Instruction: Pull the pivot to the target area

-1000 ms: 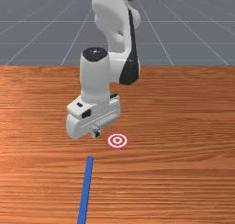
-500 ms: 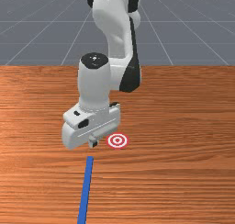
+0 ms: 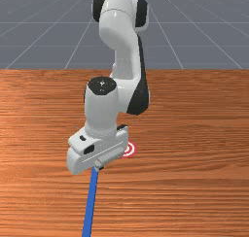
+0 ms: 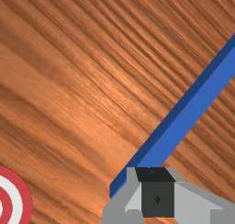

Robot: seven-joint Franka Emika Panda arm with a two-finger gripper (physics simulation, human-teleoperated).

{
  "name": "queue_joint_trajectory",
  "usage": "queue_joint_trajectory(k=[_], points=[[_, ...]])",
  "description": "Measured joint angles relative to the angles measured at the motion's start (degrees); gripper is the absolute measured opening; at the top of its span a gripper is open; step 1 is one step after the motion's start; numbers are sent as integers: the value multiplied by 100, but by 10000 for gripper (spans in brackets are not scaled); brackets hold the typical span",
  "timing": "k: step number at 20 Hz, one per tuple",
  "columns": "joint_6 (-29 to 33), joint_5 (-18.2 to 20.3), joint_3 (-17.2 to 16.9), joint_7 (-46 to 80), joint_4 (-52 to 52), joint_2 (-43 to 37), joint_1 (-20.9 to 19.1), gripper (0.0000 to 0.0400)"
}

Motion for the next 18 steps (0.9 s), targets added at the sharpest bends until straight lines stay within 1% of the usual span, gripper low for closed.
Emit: queue_joint_trajectory(k=[1,2,3,5,6,8,9,10,11,13,14,15,16,17,18], points=[[49,3,0,12,37,86,-1,0],[436,-24,47,-179,-236,17,-28,0],[401,-25,47,-179,-195,62,-29,0],[586,-20,51,-184,-318,36,-35,0],[449,-21,51,-199,-223,76,-44,0],[470,-19,51,-217,-233,73,-62,0],[275,-80,-17,-157,-74,148,-19,0],[279,-61,4,-178,-64,162,-36,0],[54,-32,39,-218,160,279,-66,0],[86,-31,41,-215,211,361,-69,0],[228,-29,42,-209,134,361,-69,0],[330,-76,-14,-149,82,372,-27,0],[332,-241,-205,39,51,376,116,0],[321,-286,-257,91,34,361,157,0],[321,-295,-267,110,33,354,172,157]])
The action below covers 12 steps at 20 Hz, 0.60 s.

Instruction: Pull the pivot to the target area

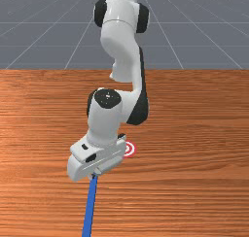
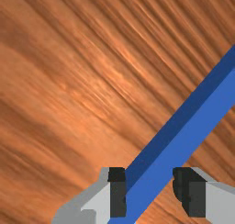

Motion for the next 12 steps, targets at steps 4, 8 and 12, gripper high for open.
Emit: queue_joint_trajectory(k=[4,8,12], points=[[20,-25,6,-46,-9,-9,17,367],[13,293,387,-452,77,74,-274,396],[25,259,332,-455,111,104,-311,399]])
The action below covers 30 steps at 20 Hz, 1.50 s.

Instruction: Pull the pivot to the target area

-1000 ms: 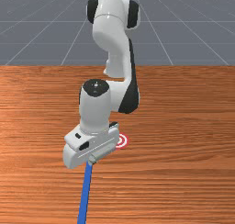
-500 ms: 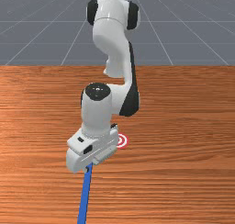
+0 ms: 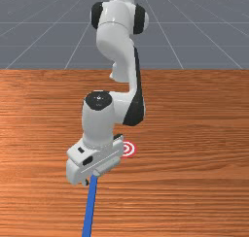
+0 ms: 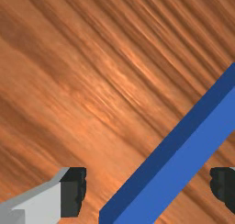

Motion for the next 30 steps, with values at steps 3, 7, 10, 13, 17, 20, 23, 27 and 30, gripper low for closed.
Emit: queue_joint_trajectory(k=[3,7,10,13,17,20,23,27,30], points=[[-151,-141,-168,160,392,236,108,400],[-605,-201,-241,243,1476,838,129,400],[-587,-79,-72,13,1649,966,9,400],[-547,-146,-176,165,1614,949,78,400],[-562,-313,-375,345,1461,809,216,125],[-595,-389,-450,412,1355,690,292,95],[-725,94,99,-103,1401,637,-58,95],[-495,612,664,-649,438,147,-469,95],[173,60,-13,192,-529,-364,85,96]])
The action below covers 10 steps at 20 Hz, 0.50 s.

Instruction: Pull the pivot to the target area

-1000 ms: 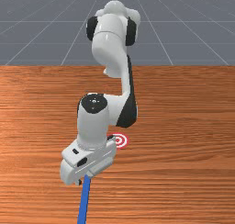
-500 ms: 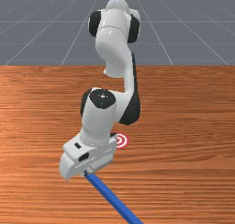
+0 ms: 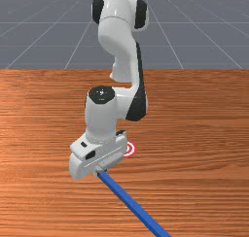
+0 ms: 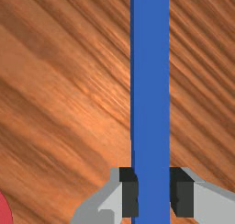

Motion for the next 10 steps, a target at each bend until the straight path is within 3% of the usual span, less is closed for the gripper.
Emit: queue_joint_trajectory(k=[4,9,10], points=[[617,96,-165,539,-1422,-721,150,98],[1367,-10,-118,168,-2914,-1468,111,96],[1926,-21,-81,59,-3330,-1627,73,95]])
